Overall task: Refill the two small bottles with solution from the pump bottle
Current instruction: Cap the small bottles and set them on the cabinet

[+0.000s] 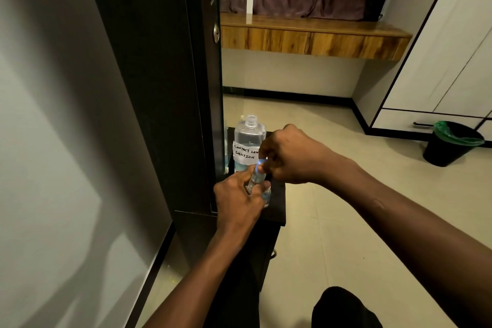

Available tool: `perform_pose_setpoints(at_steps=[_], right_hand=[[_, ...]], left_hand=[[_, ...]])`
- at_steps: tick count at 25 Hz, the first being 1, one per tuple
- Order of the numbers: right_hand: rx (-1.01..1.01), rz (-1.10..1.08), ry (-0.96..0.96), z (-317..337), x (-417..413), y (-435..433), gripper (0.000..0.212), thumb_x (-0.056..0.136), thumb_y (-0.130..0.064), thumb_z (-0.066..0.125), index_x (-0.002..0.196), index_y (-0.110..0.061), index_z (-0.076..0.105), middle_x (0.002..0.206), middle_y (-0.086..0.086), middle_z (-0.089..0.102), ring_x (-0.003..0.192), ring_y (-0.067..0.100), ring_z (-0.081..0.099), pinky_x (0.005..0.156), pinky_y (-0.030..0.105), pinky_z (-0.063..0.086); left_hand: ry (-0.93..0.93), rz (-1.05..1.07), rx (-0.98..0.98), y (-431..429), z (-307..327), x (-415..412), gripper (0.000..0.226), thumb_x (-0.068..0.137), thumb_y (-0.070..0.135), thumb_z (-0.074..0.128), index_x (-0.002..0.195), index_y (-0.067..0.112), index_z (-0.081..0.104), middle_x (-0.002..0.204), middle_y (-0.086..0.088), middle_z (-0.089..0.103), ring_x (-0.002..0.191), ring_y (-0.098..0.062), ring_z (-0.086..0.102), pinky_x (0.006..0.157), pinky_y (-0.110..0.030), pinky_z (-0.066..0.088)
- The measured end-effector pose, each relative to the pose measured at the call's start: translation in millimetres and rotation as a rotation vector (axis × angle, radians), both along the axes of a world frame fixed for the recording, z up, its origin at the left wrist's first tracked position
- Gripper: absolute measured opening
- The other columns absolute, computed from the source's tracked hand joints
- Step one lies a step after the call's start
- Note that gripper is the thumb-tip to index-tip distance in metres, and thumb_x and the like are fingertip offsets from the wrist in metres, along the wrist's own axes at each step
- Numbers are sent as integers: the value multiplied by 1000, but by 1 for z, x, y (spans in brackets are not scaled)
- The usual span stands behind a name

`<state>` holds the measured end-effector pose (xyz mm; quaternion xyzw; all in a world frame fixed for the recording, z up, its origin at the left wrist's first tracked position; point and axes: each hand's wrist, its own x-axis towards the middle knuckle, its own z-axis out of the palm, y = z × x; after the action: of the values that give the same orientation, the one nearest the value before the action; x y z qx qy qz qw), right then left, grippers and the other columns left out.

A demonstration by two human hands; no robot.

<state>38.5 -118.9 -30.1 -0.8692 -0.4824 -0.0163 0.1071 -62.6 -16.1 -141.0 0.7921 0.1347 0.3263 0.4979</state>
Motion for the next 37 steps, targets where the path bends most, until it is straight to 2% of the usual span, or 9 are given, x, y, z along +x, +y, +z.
perform_pose_setpoints(at_steps=[4,8,12,17,25,30,32,34,37], right_hand=[[-33,-6,9,-14,-4,15,17,86,-26,74,94,-12,72,73,-3,57,63,9,54,55,22,40],[38,-17,58,-30,6,28,20,86,-23,75,101,-10,76,79,2,67,68,16,62,60,24,46],[-3,-15,96,-48,21,43,23,88,-23,76,106,-9,76,83,2,66,73,18,66,62,22,45],[-102,-42,125,-66,34,50,32,86,-23,80,115,-11,73,101,7,73,85,19,69,73,30,58],[-153,10,164,-76,37,59,29,88,-23,74,115,-11,75,100,10,75,87,24,71,81,40,62],[-71,-22,177,-68,44,46,33,89,-29,75,119,-15,74,101,7,78,79,14,65,79,25,54],[-39,-48,141,-57,52,33,26,91,-24,73,116,-15,76,97,5,79,74,8,58,77,18,42],[-27,-83,111,-48,60,14,24,89,-15,71,111,-15,79,88,2,78,72,11,60,76,19,42],[-39,-111,128,-49,66,-13,32,80,-1,66,103,-15,81,89,5,80,78,23,73,80,32,57]], left_hand=[[-6,22,17,8,-4,2,25,88,5,75,111,15,77,67,9,66,57,9,60,51,-5,43],[26,46,-19,17,-12,5,31,88,2,73,116,15,76,63,16,61,56,7,61,50,-7,44],[121,26,-62,25,-32,17,27,89,10,77,114,21,75,74,14,69,68,7,67,57,-9,50],[222,25,-73,22,-54,25,33,89,15,77,120,24,69,93,13,72,82,1,71,73,-19,62],[259,70,-90,23,-77,27,26,91,13,75,114,25,69,95,11,71,83,-1,71,69,-18,60],[252,73,-46,25,-86,28,38,89,16,77,126,24,68,99,10,73,87,-3,72,71,-10,57],[270,128,-14,24,-85,24,51,86,19,81,135,21,64,113,5,74,99,-6,72,83,-12,56],[241,209,60,17,-81,13,56,86,18,82,138,13,62,128,-4,70,114,-15,68,97,-22,55],[112,235,124,-3,-72,-5,46,86,17,82,129,12,69,121,-5,72,105,-13,70,91,-25,60]])
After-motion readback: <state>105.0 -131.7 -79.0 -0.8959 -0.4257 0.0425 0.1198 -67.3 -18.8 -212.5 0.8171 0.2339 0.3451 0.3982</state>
